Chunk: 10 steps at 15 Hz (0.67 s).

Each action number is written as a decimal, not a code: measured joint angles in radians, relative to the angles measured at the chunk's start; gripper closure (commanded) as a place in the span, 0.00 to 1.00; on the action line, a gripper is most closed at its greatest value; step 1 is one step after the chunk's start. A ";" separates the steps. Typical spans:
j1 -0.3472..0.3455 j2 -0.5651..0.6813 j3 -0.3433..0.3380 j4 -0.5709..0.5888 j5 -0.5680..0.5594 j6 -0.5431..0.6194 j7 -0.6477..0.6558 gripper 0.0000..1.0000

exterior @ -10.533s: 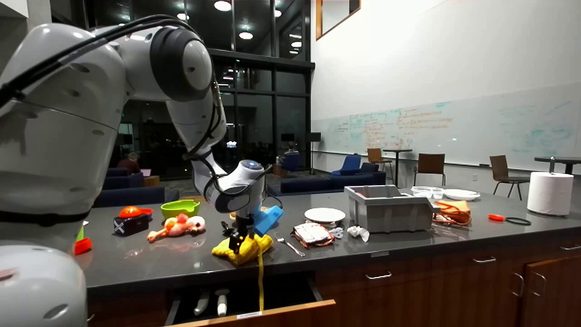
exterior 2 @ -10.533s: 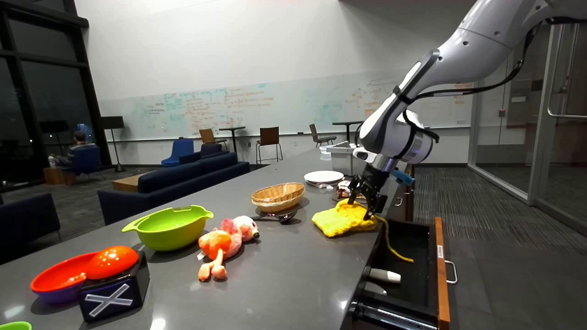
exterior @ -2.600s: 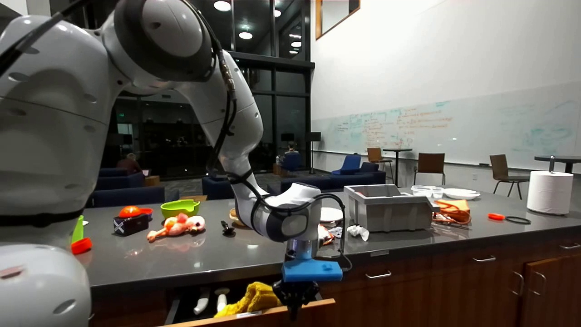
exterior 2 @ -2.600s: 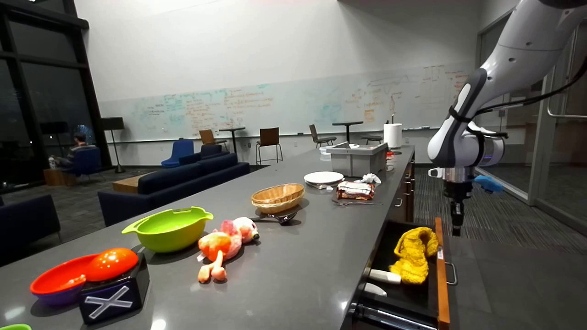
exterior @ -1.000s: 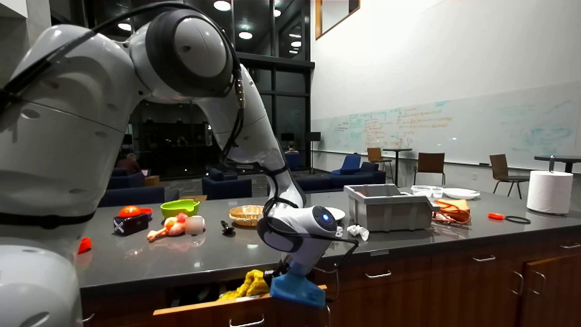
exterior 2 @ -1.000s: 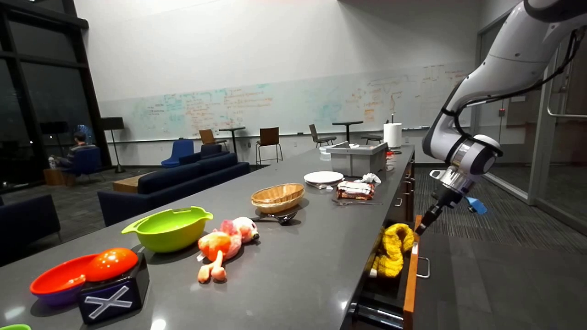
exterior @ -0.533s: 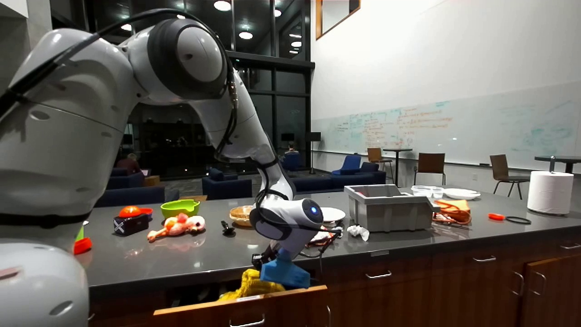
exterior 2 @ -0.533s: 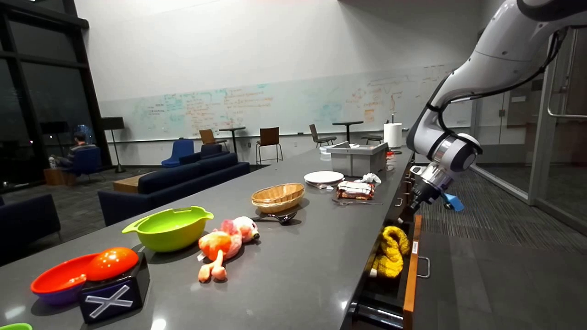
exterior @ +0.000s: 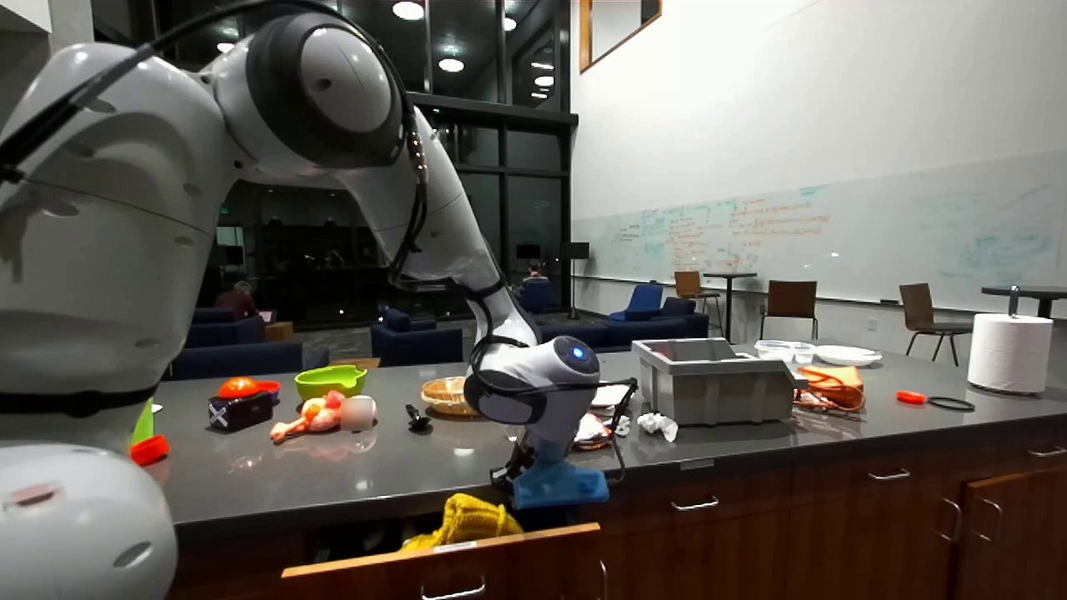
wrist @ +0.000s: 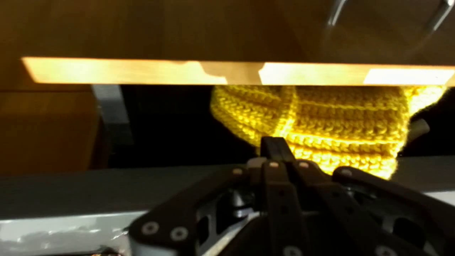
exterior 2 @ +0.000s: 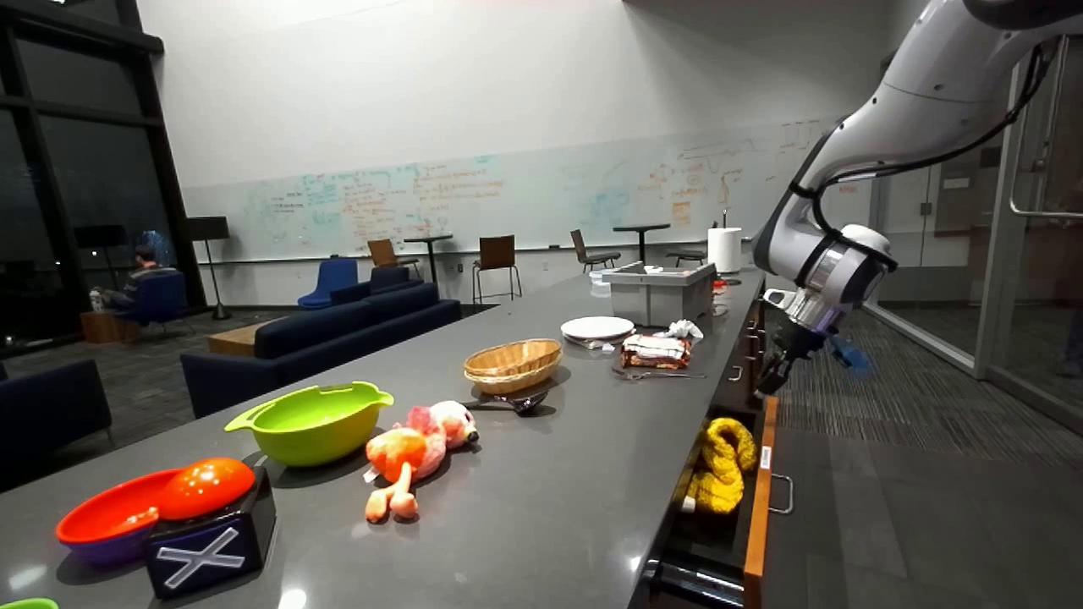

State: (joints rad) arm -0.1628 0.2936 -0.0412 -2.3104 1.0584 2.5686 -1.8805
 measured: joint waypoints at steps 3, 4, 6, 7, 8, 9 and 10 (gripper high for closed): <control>0.005 -0.062 -0.019 -0.038 -0.134 0.095 0.025 1.00; 0.008 -0.081 -0.025 -0.055 -0.183 0.118 0.045 1.00; 0.019 -0.112 -0.041 -0.095 -0.294 0.147 0.107 1.00; 0.024 -0.119 -0.048 -0.115 -0.349 0.158 0.140 1.00; 0.030 -0.120 -0.056 -0.132 -0.406 0.166 0.176 1.00; 0.036 -0.118 -0.064 -0.149 -0.464 0.175 0.215 1.00; 0.043 -0.114 -0.073 -0.164 -0.519 0.180 0.252 1.00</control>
State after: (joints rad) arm -0.1201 0.1794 -0.1145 -2.4743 0.5394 2.7488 -1.6283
